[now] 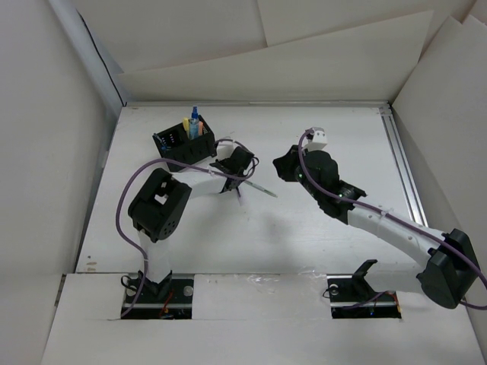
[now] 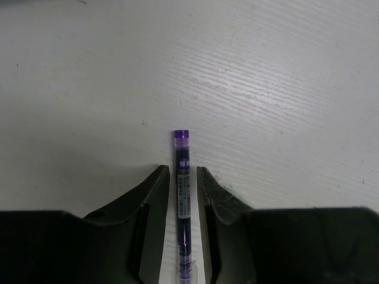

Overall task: Sort the stationery into containers
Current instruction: Pick up the pen from the center of the board.

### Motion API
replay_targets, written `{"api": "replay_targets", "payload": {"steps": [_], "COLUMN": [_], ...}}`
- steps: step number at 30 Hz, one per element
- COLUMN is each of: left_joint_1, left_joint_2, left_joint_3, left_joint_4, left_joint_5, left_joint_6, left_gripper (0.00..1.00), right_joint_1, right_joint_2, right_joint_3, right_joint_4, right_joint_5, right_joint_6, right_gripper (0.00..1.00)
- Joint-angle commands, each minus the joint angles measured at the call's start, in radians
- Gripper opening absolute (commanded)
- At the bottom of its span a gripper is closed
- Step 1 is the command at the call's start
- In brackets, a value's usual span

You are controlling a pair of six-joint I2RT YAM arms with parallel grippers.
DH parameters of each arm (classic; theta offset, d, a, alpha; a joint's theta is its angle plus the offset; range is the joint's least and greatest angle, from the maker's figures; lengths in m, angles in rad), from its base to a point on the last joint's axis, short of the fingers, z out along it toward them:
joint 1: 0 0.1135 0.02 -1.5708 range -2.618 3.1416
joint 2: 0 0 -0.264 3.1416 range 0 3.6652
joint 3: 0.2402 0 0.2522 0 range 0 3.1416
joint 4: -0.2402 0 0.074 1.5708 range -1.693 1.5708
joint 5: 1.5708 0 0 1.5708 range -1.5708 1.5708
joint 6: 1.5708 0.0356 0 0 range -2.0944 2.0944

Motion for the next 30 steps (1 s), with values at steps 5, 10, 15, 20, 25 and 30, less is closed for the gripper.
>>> {"api": "replay_targets", "payload": {"steps": [5, 10, 15, 20, 25, 30], "left_joint_1": [0.029, 0.038, 0.038, 0.038, 0.027, 0.085], "left_joint_2": [0.040, 0.073, 0.073, -0.010, -0.195, -0.380], "left_joint_3": [0.054, 0.063, 0.072, 0.016, -0.060, -0.070], "left_joint_4": [0.005, -0.004, -0.004, -0.004, -0.013, -0.022], "left_joint_5": [-0.064, -0.077, -0.087, -0.067, -0.067, -0.038], "left_joint_6": [-0.014, -0.002, -0.002, -0.002, -0.002, 0.020], "left_gripper": [0.23, 0.19, 0.08, 0.00, 0.00, 0.00], "right_joint_1": [-0.005, -0.005, -0.005, -0.005, -0.005, -0.005], "right_joint_2": [-0.010, -0.010, -0.010, -0.010, -0.010, -0.010], "right_joint_3": [0.009, 0.009, 0.009, 0.009, 0.009, 0.009], "right_joint_4": [0.041, 0.041, 0.041, 0.041, 0.041, 0.041], "right_joint_5": [-0.022, -0.022, -0.022, -0.022, -0.022, -0.022], "right_joint_6": [0.001, 0.001, 0.001, 0.001, 0.001, 0.001], "right_gripper": [0.23, 0.23, 0.23, 0.23, 0.23, 0.23]}}
